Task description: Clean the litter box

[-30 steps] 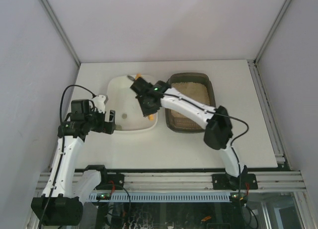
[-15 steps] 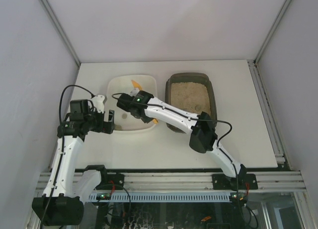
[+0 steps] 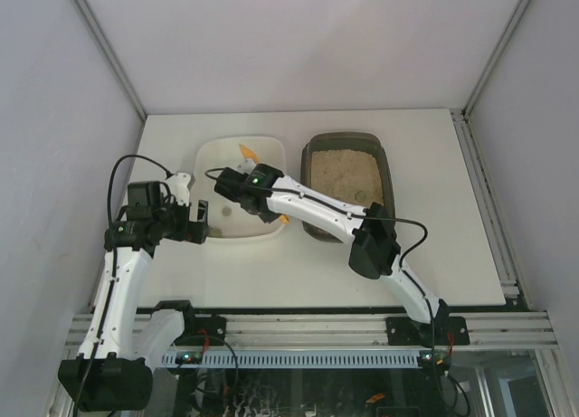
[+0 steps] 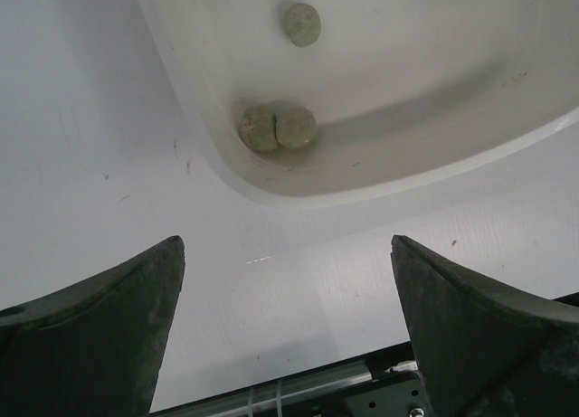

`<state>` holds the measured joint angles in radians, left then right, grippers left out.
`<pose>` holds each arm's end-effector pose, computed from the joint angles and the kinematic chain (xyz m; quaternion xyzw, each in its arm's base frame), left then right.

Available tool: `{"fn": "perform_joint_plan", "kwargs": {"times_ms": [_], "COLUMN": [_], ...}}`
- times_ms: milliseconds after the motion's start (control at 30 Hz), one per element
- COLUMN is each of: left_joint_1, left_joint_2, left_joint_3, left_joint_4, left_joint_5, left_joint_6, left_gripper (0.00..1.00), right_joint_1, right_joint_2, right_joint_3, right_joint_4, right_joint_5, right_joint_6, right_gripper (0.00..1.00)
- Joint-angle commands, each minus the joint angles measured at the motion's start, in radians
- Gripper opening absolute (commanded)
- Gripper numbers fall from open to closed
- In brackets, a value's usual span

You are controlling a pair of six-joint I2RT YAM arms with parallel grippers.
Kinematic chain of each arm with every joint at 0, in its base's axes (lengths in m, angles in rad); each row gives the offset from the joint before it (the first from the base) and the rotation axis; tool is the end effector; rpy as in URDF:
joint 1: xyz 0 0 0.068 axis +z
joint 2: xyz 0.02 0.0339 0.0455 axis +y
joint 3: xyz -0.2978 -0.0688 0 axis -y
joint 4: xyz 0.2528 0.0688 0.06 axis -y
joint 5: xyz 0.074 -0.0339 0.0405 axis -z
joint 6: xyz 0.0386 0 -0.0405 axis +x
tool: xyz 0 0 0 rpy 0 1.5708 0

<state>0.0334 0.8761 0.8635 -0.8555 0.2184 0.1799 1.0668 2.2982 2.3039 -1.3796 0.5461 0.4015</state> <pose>0.1553 -0.0032 0.3139 0.1057 0.9281 -0.0653 0.3511 0.2549 0.4206 0.2924 -0.2879 0.9144 -0.1358 0.2501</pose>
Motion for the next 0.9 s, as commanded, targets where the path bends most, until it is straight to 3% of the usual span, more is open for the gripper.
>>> {"fn": "perform_joint_plan", "kwargs": {"times_ms": [0, 67, 133, 333, 400, 467, 700, 867], "left_joint_1": [0.007, 0.007, 0.007, 0.008, 0.007, 0.008, 0.007, -0.003], "left_joint_2": [-0.015, -0.014, -0.018, -0.016, -0.019, -0.019, -0.019, 0.013], "left_joint_3": [-0.008, -0.008, -0.008, -0.008, -0.008, -0.006, -0.007, 0.024], "left_joint_4": [0.018, 0.018, 0.019, 0.016, 0.016, 0.015, 0.015, 0.032], "left_joint_5": [0.027, 0.026, 0.025, 0.033, 0.035, 0.037, 0.03, 0.051], "left_joint_6": [0.018, 0.019, 0.018, 0.021, 0.021, 0.023, 0.021, -0.031], "left_gripper": [1.0, 1.0, 1.0, 1.0, 1.0, 1.0, 1.0, 1.0], "right_joint_1": [0.026, 0.023, 0.001, 0.019, 0.036, 0.055, -0.029, -0.092], "right_joint_2": [-0.104, -0.104, -0.141, -0.162, -0.146, -0.105, -0.185, -0.391], "right_joint_3": [-0.035, -0.016, -0.079, -0.129, -0.135, -0.075, -0.109, -0.244], "right_joint_4": [0.072, 0.018, 0.064, 0.084, 0.105, 0.035, 0.093, 0.142], "right_joint_5": [0.014, 0.098, -0.033, 0.025, -0.042, 0.1, -0.083, -0.199], "right_joint_6": [-0.066, -0.056, -0.083, -0.084, -0.139, -0.116, -0.056, 0.019], "right_gripper": [0.0, 0.0, 0.0, 0.0, 0.0, 0.0, 0.0, 0.0]}}
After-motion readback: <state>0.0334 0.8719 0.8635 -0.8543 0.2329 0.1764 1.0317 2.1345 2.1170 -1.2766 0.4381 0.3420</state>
